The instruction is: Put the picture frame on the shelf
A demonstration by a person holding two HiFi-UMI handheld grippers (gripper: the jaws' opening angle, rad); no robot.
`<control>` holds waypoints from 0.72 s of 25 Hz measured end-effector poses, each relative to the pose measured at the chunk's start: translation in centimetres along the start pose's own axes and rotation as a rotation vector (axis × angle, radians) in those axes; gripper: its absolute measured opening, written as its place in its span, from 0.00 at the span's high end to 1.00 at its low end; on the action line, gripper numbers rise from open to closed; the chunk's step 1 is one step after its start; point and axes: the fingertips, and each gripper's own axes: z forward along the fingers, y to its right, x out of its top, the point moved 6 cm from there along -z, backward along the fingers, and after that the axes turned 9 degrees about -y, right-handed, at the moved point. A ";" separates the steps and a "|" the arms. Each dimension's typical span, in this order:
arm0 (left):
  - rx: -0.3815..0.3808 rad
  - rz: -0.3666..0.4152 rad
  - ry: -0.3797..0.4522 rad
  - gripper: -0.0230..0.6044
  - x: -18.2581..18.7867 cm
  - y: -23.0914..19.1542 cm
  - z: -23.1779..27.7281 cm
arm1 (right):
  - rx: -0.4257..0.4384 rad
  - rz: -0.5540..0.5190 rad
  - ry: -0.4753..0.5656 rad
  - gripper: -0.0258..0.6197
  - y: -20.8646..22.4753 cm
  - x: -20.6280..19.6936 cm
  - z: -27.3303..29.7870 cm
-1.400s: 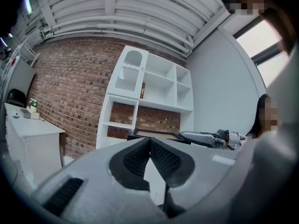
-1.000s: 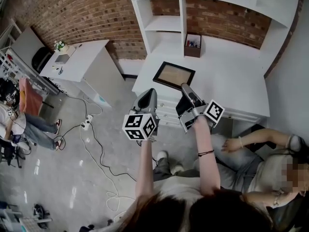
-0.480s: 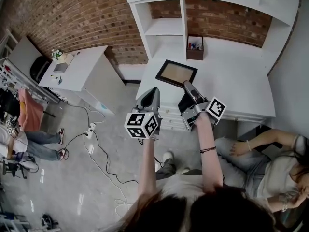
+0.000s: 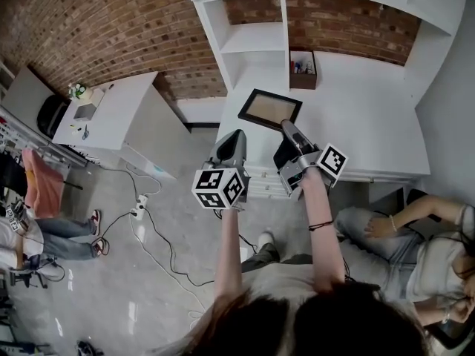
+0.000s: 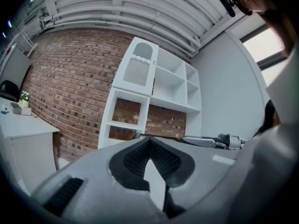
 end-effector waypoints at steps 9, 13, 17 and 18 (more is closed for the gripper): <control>-0.063 0.004 -0.017 0.95 1.2 -3.8 2.0 | -0.010 -0.017 0.058 0.84 0.4 0.3 3.5; -0.089 0.008 -0.022 0.95 1.5 -5.1 2.9 | -0.017 -0.018 0.078 0.84 1.0 0.4 4.8; -0.112 0.011 -0.026 0.95 1.2 -5.8 3.8 | -0.005 -0.013 0.095 0.84 1.5 0.5 5.5; -0.117 0.009 -0.030 0.95 1.1 -6.0 3.9 | -0.007 -0.011 0.101 0.84 1.7 0.4 5.5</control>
